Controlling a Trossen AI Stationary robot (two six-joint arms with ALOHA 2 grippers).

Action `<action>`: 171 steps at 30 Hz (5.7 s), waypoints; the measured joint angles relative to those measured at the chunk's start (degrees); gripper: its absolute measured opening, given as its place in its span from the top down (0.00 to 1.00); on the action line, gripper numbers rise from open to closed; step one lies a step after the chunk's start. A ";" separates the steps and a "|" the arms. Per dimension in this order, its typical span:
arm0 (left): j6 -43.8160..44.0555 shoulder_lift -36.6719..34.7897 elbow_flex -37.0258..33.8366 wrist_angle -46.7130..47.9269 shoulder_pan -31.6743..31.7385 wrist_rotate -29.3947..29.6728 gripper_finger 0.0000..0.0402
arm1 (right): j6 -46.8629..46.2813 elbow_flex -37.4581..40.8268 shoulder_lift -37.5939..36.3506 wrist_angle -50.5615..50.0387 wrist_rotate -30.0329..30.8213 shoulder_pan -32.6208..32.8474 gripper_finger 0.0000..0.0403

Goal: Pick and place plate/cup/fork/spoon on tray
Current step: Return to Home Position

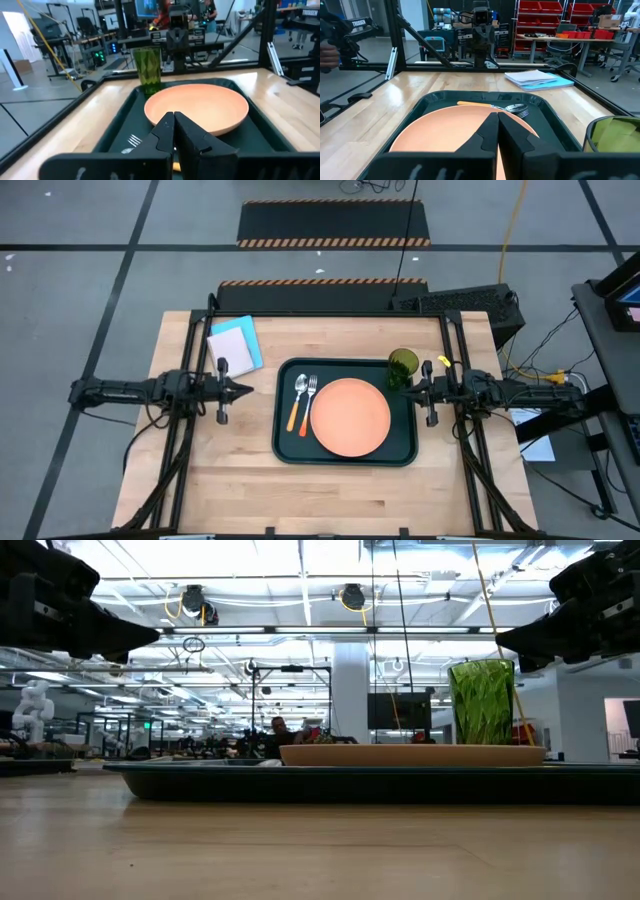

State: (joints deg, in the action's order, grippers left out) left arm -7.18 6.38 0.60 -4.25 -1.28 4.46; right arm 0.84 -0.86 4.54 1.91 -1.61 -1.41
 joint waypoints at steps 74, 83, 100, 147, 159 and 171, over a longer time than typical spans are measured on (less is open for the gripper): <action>1.86 -2.33 0.00 3.54 6.67 -5.91 0.96 | -0.18 0.00 0.00 0.00 0.02 0.02 1.00; 1.86 -2.33 0.00 3.54 6.67 -5.91 0.96 | -0.18 0.00 0.00 0.02 0.02 0.01 1.00; 1.86 -2.33 0.00 3.54 6.67 -5.91 0.96 | -0.19 0.00 0.00 0.00 0.02 0.00 1.00; 1.86 -2.31 0.00 3.56 6.66 -5.91 0.96 | -0.19 0.01 -0.02 0.00 0.03 0.01 1.00; 1.86 -2.33 0.00 3.56 6.65 -5.91 0.96 | -0.20 0.02 -0.02 0.01 0.03 0.01 1.00; 1.86 -2.32 -0.01 3.56 6.66 -5.91 0.96 | -0.18 0.01 -0.02 0.02 0.03 0.02 1.00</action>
State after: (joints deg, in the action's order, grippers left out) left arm -5.32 4.06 0.60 -0.69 5.38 -1.45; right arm 0.67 -0.85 4.51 1.93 -1.57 -1.39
